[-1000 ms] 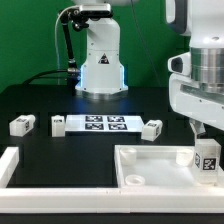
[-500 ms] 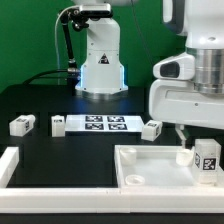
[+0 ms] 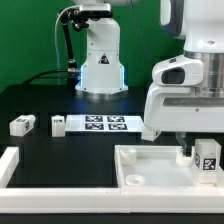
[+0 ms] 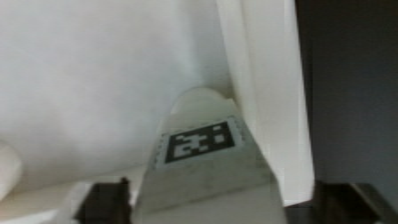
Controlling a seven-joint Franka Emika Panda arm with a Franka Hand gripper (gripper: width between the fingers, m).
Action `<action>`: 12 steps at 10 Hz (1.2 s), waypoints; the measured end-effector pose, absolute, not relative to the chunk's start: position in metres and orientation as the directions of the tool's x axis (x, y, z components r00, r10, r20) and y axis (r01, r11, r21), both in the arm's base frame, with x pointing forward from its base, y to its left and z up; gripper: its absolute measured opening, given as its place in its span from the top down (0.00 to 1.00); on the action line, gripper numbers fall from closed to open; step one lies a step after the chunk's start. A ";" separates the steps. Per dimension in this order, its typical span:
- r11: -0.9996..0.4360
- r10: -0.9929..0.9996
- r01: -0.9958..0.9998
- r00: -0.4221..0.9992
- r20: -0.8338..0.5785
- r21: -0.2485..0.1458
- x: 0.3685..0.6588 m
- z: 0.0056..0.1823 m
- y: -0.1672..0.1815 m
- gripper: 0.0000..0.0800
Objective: Assemble square table
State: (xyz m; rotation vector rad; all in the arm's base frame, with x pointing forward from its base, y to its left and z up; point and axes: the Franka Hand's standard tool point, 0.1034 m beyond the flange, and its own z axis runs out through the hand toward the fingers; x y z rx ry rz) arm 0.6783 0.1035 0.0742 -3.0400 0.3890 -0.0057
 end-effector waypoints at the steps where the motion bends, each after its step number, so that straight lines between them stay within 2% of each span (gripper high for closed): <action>1: -0.943 -0.324 -0.324 0.946 -0.013 -0.078 0.678 0.074 0.104 0.48; 2: -0.917 -0.392 -0.392 0.920 -0.019 -0.076 0.678 0.074 0.103 0.64; 3: -0.906 -0.416 -0.416 0.909 -0.020 -0.076 0.678 0.074 0.103 0.64; 5: -0.735 -0.672 -0.672 0.740 -0.038 -0.084 0.679 0.073 0.102 0.64; 6: -0.592 -0.802 -0.803 0.596 -0.048 -0.075 0.679 0.073 0.102 0.64; 8: -0.267 -0.955 -0.959 0.277 -0.107 -0.096 0.678 0.072 0.099 0.64; 9: -0.201 -0.972 -0.974 0.212 -0.105 -0.102 0.677 0.072 0.099 0.64; 11: -0.189 -0.974 -0.977 0.200 -0.105 -0.103 0.677 0.072 0.099 0.64; 12: -0.278 -0.953 -0.955 0.288 -0.092 -0.108 0.676 0.072 0.100 0.54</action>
Offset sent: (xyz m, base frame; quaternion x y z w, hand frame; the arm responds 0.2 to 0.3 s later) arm 0.0056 -0.0113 0.0025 0.0109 0.0372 0.2877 0.9569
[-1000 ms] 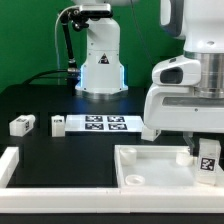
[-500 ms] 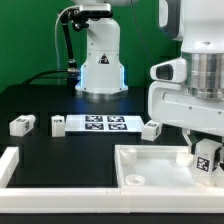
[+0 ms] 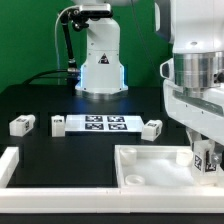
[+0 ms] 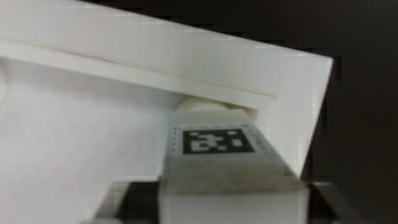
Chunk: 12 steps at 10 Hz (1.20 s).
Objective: Assemble square table
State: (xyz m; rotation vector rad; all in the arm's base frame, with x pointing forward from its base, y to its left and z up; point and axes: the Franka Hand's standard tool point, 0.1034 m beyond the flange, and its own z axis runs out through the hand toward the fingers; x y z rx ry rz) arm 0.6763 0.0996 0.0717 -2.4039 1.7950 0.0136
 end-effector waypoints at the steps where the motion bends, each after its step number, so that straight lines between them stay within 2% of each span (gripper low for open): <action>1: -0.448 -0.887 -0.888 0.456 -0.070 -0.105 0.675 0.072 0.103 0.31; 2: -0.598 -0.795 -0.796 0.604 -0.058 -0.096 0.674 0.073 0.106 0.31; 3: -0.699 -0.708 -0.709 0.705 -0.055 -0.095 0.672 0.072 0.108 0.21; 6: -0.812 -0.576 -0.574 0.817 -0.019 -0.103 0.670 0.073 0.113 0.19; 7: -0.869 -0.487 -0.485 0.873 -0.005 -0.102 0.671 0.074 0.112 0.19; 8: -0.955 -0.288 -0.285 0.957 0.031 -0.082 0.675 0.077 0.108 0.19; 10: -0.999 0.026 0.029 0.998 0.064 -0.044 0.678 0.073 0.103 0.19; 12: -0.998 -0.030 -0.027 0.998 0.061 -0.050 0.678 0.073 0.104 0.19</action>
Offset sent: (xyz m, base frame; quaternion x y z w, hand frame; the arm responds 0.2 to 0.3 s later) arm -0.0245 0.0056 0.0117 -0.0322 0.0654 -0.1458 0.9866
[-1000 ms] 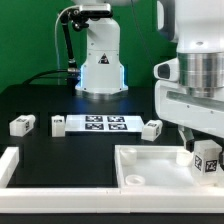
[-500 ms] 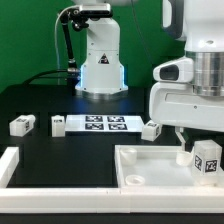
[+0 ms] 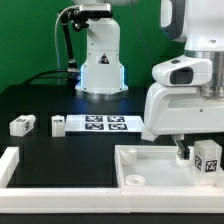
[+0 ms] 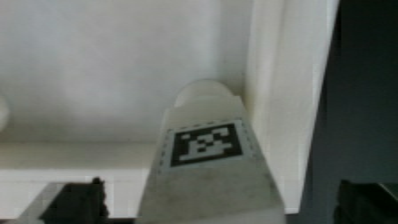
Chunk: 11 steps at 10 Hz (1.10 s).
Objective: Assemble square table
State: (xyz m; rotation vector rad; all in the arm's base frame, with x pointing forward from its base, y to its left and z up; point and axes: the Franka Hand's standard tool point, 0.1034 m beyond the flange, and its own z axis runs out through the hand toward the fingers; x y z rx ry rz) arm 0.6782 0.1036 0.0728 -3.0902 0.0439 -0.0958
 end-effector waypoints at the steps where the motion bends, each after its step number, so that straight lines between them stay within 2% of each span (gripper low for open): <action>1: -0.997 -0.063 -0.059 0.996 0.059 -0.054 0.678 0.073 0.104 0.34; 2: -0.990 -0.130 -0.127 0.990 0.055 -0.058 0.678 0.073 0.104 0.50; 3: -0.979 -0.200 -0.196 0.979 0.051 -0.061 0.678 0.073 0.104 0.50; 4: -0.956 -0.291 -0.287 0.956 0.048 -0.065 0.678 0.073 0.104 0.64; 6: -0.792 -0.609 -0.606 0.792 0.042 -0.074 0.678 0.072 0.104 0.64; 8: -0.489 -0.868 -0.864 0.495 -0.028 -0.116 0.678 0.072 0.099 0.64; 9: -0.385 -0.917 -0.915 0.394 -0.062 -0.119 0.677 0.072 0.098 0.64; 11: -0.288 -0.952 -0.951 0.297 -0.075 -0.110 0.676 0.072 0.099 0.64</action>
Offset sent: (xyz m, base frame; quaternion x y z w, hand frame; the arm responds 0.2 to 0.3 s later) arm 0.0000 0.0000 0.0000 0.0000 0.0000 0.1296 0.9916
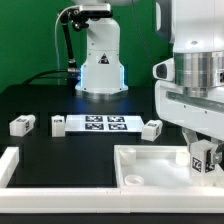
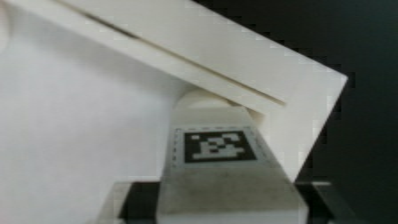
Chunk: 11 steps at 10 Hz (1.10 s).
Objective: Assemble square table
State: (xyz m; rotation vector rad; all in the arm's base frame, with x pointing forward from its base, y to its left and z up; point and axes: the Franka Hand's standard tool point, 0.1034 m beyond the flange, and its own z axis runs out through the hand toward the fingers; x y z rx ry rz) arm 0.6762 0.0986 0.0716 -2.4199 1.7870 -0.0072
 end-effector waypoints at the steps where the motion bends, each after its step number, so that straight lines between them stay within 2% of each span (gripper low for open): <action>1: -0.253 -0.962 -0.962 0.261 -0.079 -0.107 0.676 0.072 0.099 0.64; 3: -0.062 -0.992 -0.994 0.072 -0.101 -0.090 0.676 0.071 0.100 0.64; 5: 0.289 -0.949 -0.956 -0.278 -0.146 -0.058 0.678 0.071 0.106 0.64; 7: 0.203 -0.972 -0.977 -0.192 -0.139 -0.069 0.677 0.070 0.106 0.64; 8: 0.053 -0.992 -0.998 -0.048 -0.119 -0.040 0.672 0.071 0.108 0.41; 9: -0.280 -0.955 -0.959 0.283 -0.093 -0.041 0.677 0.073 0.109 0.26; 10: -0.438 -0.892 -0.897 0.442 -0.096 -0.059 0.682 0.072 0.110 0.26; 11: -0.485 -0.868 -0.872 0.489 -0.089 -0.063 0.681 0.071 0.108 0.20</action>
Offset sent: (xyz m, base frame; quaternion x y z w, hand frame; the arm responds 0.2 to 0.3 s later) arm 0.0054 0.0053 0.0006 0.0000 -0.0130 0.3144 0.9492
